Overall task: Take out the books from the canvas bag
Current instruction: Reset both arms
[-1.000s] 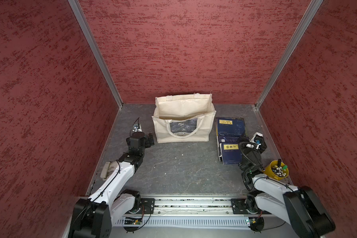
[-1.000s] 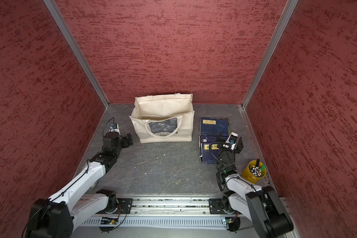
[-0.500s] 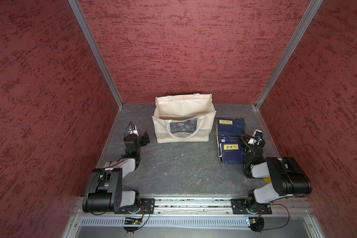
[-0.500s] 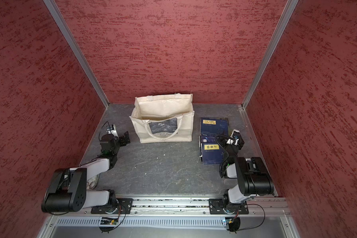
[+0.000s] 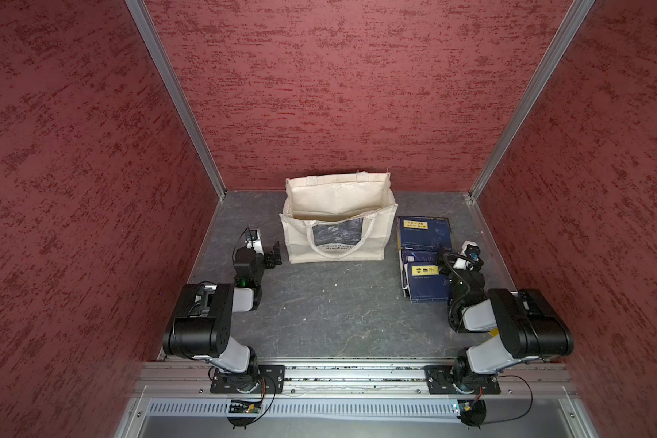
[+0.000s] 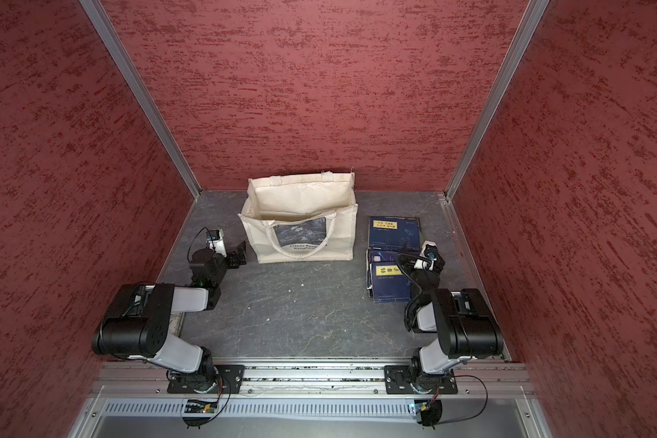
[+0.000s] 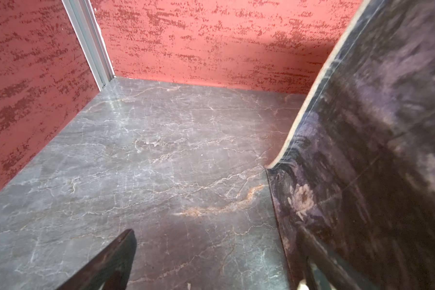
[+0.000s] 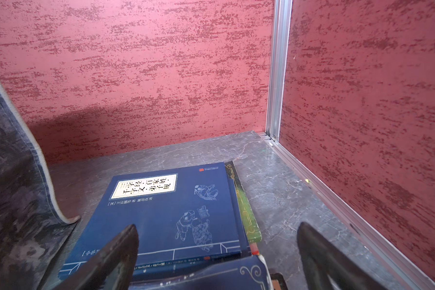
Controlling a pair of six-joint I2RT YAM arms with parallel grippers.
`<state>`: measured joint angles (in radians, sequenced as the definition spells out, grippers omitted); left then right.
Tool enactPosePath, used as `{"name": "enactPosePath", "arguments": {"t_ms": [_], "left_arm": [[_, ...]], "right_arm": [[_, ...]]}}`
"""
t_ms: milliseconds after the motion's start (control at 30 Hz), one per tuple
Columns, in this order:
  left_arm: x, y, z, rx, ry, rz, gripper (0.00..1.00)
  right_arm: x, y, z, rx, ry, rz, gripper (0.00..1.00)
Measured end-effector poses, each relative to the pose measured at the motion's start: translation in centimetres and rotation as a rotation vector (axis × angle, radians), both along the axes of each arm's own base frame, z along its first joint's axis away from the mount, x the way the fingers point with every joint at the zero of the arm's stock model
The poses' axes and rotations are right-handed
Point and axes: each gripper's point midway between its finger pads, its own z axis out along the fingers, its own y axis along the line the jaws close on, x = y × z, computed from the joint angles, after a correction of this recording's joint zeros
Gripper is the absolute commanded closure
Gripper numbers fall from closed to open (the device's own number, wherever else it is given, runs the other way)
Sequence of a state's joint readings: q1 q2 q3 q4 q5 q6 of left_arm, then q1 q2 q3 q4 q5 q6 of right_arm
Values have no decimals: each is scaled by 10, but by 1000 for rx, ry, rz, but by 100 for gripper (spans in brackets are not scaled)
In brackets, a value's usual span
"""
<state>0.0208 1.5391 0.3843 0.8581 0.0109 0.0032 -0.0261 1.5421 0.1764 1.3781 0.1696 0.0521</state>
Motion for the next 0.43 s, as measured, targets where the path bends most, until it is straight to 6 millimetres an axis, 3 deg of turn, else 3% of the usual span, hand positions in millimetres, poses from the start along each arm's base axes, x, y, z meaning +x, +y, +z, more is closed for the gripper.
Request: {"name": "enactPosePath", "arguments": {"t_ms": [433], "left_arm": [[1,-2,4,0,-17,-11,0]], "right_arm": [[3,2,-3,0,19,14,1]]}}
